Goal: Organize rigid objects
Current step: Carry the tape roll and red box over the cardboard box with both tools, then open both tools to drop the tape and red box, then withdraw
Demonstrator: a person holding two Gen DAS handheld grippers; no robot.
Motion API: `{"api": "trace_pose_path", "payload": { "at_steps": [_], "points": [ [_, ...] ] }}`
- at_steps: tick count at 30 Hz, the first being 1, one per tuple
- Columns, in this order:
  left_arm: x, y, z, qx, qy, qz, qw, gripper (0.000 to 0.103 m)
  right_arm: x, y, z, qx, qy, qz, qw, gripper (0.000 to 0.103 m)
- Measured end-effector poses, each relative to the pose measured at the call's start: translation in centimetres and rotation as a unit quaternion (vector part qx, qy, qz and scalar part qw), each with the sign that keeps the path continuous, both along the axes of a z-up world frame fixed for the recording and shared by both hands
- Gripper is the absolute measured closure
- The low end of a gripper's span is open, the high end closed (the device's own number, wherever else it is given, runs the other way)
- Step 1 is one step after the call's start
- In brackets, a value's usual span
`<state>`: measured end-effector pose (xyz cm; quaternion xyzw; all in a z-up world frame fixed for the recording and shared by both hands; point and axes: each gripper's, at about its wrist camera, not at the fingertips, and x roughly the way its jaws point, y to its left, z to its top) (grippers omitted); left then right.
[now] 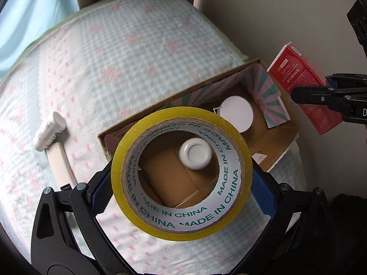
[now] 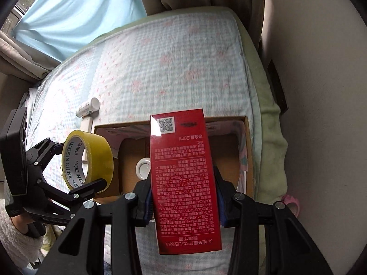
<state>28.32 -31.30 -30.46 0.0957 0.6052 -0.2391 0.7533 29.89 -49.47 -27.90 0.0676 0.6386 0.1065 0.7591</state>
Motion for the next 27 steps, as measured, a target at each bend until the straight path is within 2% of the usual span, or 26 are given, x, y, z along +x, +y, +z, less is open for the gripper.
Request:
{"api": "trace_pose_path", "payload": {
  "at_steps": [8,16,19,20,21,22,23,27],
  "points": [
    [-0.9,-0.9,-5.0,0.079,0.033,-0.051,0.995,0.003,-0.2,2.7,-6.1,0.059,0.051,0.01,0.997,0.064],
    [-2.3,-2.3,-6.7,0.115,0.033,-0.09,0.9887,0.003,-0.1,4.7,-9.4,0.104,0.081,-0.013,0.991,0.063],
    [-2.6,-2.8,-7.0,0.125,0.046,-0.097,0.9863,0.002,0.4,4.8,-10.1,0.112,0.09,-0.015,0.989,0.062],
    [-2.7,-2.9,-7.0,0.128,0.052,-0.097,0.9856,0.002,0.5,4.9,-10.1,0.111,0.086,-0.012,0.99,0.059],
    [-2.9,-2.8,-6.8,0.129,0.055,-0.095,0.9855,0.002,0.5,4.9,-9.8,0.11,0.078,-0.013,0.991,0.042],
    [-2.9,-2.5,-6.4,0.117,0.053,-0.087,0.988,0.0,0.6,4.7,-9.4,0.102,0.068,-0.019,0.992,0.01],
    [-2.9,-2.1,-5.7,0.104,0.051,-0.078,0.9902,0.0,0.6,4.7,-9.2,0.087,0.06,-0.021,0.994,0.0],
    [-2.9,-0.9,-4.3,0.097,0.05,-0.051,0.9927,0.0,0.1,3.2,-7.7,0.097,0.023,-0.056,0.993,0.0]
  ]
}}
